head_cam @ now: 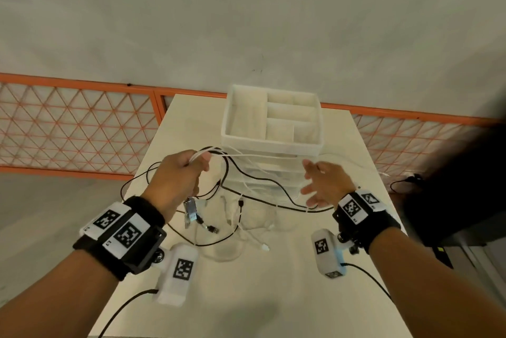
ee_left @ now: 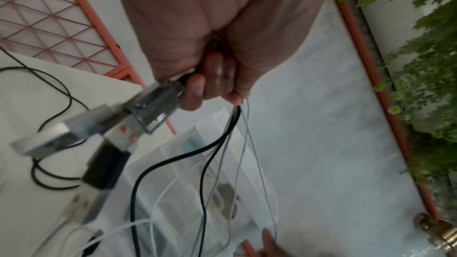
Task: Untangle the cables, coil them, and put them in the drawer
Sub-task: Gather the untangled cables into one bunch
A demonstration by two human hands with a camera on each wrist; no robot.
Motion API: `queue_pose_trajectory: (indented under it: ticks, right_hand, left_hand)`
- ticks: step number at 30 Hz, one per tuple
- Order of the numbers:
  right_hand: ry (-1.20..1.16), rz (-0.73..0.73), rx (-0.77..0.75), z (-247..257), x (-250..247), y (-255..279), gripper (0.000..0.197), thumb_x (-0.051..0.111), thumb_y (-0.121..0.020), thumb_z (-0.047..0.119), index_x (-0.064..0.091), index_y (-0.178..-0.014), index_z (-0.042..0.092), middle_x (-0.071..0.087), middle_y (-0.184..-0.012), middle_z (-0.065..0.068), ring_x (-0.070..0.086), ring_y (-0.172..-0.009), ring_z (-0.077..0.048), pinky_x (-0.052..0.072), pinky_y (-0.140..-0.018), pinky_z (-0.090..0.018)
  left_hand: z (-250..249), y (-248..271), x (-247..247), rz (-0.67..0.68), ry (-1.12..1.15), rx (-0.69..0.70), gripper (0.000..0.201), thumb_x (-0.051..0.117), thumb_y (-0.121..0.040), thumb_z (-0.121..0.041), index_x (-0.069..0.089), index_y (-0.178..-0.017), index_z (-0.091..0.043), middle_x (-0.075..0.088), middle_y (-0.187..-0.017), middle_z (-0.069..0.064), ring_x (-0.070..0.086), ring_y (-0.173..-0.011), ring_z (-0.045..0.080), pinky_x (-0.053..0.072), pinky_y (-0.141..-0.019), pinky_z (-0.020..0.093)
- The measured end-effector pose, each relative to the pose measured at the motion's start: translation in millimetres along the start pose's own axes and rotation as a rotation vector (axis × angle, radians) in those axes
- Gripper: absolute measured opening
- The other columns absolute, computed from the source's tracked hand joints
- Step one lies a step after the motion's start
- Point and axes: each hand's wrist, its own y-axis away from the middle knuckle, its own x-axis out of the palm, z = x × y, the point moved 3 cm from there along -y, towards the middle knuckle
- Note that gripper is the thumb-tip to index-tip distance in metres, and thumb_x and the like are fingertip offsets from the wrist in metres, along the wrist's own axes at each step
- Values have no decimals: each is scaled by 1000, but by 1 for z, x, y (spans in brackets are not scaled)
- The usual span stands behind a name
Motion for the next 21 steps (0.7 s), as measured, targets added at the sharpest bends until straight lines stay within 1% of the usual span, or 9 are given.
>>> queue_pose_trajectory:
  ticks: [2,4,6,10,13,16,19,20,21]
  right_hand:
    - [-38,-1,146,-18,-5,-11,48,55,-95,57,63,-100,10,75,-83,-15,70,-56,-30,51,-53,-30]
    - [-86,-78,149,-15,-18,-16,46,58,-93,56,63,-102,10,76,-83,-14,70,-55,-28,48,-51,-28]
    - [-151,-168,13,6,-37,-14,42,60,-92,55,63,-100,14,77,-87,-9,70,-59,-23,50,-53,-30]
    - [-187,-318,-449,67,-71,3,23,69,-89,44,65,-98,23,75,-102,5,72,-65,-17,56,-59,-34]
    - [-70,-407,-618,86,-82,7,27,73,-76,56,62,-85,34,68,-113,21,73,-75,-21,58,-69,-38]
    - [11,-387,-568,63,-80,-11,35,69,-69,61,56,-84,32,60,-133,19,72,-81,-22,59,-82,-47]
    - [168,-250,-337,3,-68,-42,26,73,-70,52,61,-87,37,60,-139,14,73,-93,-26,58,-89,-51]
    - [213,-163,-237,-19,-60,-47,23,75,-75,41,63,-95,40,63,-134,9,73,-90,-25,60,-83,-46]
    - [250,-66,-138,-39,-51,-49,32,75,-81,26,64,-107,41,65,-129,6,72,-80,-22,61,-72,-40]
  left_hand:
    - [-2,-3,-3,-26,3,27,32,55,-99,-24,57,-73,-5,34,-43,-7,31,-39,11,32,-46,25]
    - [1,-7,-4,-23,-34,31,32,56,-99,-26,59,-74,-5,35,-43,-7,32,-37,10,32,-49,25]
    - [6,-10,-4,8,-75,3,32,57,-98,-26,60,-75,-4,34,-47,-4,32,-38,10,31,-50,27]
    - [18,-12,-4,48,-123,-70,32,56,-99,-25,59,-73,-5,31,-52,1,28,-41,13,29,-49,26]
    - [20,-12,-4,53,-113,-88,31,55,-99,-23,59,-73,-5,30,-54,0,26,-46,14,27,-49,27]
    - [17,-9,-7,73,-82,-62,30,59,-97,-24,61,-75,-4,32,-50,-3,27,-44,14,28,-50,27]
    - [13,-4,-8,141,-18,-40,33,61,-96,-31,65,-82,-1,31,-52,-5,25,-47,13,25,-52,30]
    - [12,-2,-7,166,5,-48,36,60,-95,-35,65,-85,-1,30,-54,-5,24,-49,13,24,-52,30]
    - [11,0,-5,186,27,-61,40,58,-96,-40,66,-87,-1,30,-57,-6,24,-51,13,24,-52,29]
